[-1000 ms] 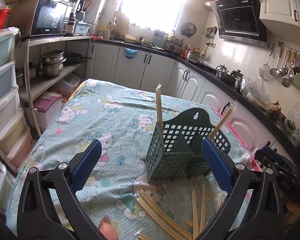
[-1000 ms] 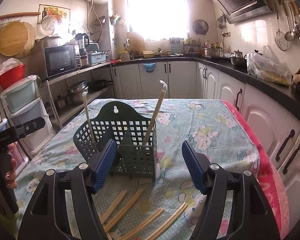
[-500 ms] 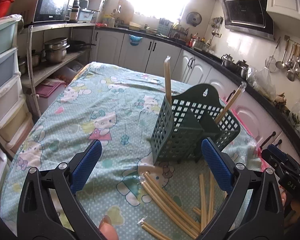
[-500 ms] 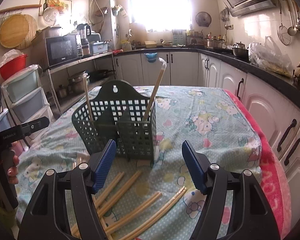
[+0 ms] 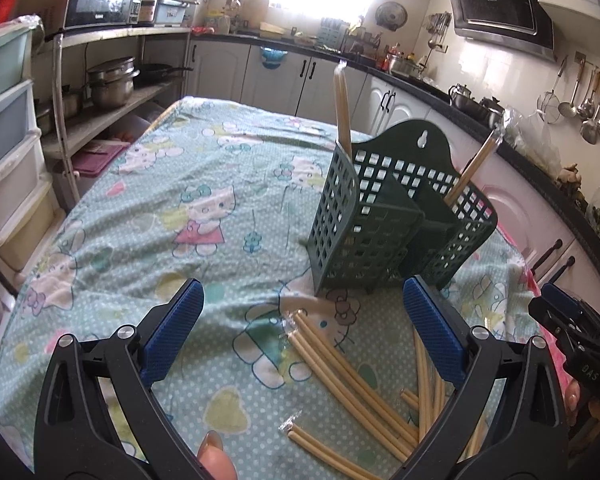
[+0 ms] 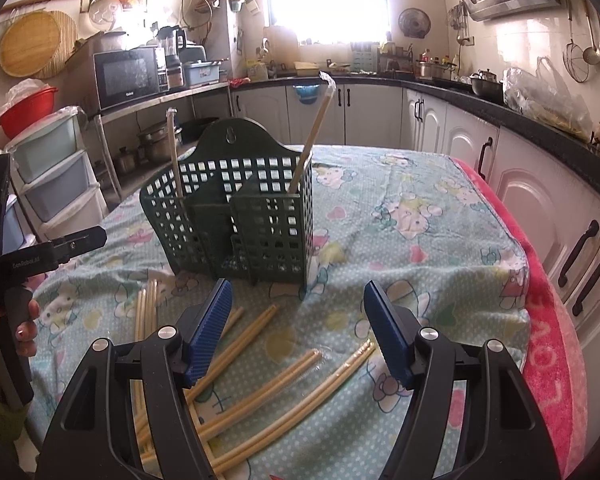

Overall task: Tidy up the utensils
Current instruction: 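Withdraw both tools from the caddy back toward the chopstick pile, then close the left tool on a chopstick while the right tool grasps another chopstick, then lift the held chopsticks with both tools and carry them above the caddy, then lower the chopsticks into the caddy and open both tools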

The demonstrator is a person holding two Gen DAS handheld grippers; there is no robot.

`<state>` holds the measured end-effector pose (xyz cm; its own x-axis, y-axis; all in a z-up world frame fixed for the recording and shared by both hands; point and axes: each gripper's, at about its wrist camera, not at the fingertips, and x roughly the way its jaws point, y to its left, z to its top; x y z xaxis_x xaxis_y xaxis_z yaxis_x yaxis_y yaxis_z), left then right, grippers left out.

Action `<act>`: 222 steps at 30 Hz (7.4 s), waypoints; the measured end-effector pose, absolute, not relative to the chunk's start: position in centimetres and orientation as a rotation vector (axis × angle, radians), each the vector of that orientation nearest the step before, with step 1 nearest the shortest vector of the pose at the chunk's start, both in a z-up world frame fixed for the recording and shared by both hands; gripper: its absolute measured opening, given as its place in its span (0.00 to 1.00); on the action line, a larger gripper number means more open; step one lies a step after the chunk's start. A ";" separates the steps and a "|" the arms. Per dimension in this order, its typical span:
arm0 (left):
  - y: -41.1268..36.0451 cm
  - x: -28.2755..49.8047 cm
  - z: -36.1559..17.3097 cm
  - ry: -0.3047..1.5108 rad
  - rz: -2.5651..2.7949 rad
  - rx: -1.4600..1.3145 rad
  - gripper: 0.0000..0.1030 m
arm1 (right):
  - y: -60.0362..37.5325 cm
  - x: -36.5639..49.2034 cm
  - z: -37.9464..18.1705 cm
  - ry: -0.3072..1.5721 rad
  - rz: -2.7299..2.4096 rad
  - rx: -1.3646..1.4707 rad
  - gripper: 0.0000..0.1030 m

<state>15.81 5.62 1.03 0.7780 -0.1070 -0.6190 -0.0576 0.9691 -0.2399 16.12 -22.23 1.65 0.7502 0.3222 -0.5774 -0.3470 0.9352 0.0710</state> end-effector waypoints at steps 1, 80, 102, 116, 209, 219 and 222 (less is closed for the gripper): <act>5.6 15.8 0.8 0.689 -0.030 -0.257 0.87 | -22.2 16.1 1.5 0.630 0.366 -0.041 0.64; 9.3 16.6 2.7 0.667 -0.087 -0.440 0.00 | -22.0 19.2 2.0 0.699 0.481 0.030 0.04; 4.0 16.1 11.3 0.513 -0.230 -0.326 0.00 | -22.6 16.9 10.5 0.424 0.416 0.006 0.03; 0.8 16.8 15.9 0.430 -0.301 -0.256 0.00 | -23.3 16.3 13.8 0.330 0.398 0.027 0.03; 0.5 24.5 11.7 0.461 -0.270 -0.296 0.00 | -22.2 21.4 12.1 0.344 0.336 0.159 0.29; 1.5 23.0 10.8 0.468 -0.262 -0.329 0.26 | -22.5 20.3 11.0 0.380 0.325 0.134 0.35; 1.7 22.5 10.5 0.471 -0.260 -0.331 0.34 | -22.7 20.0 10.8 0.386 0.322 0.131 0.38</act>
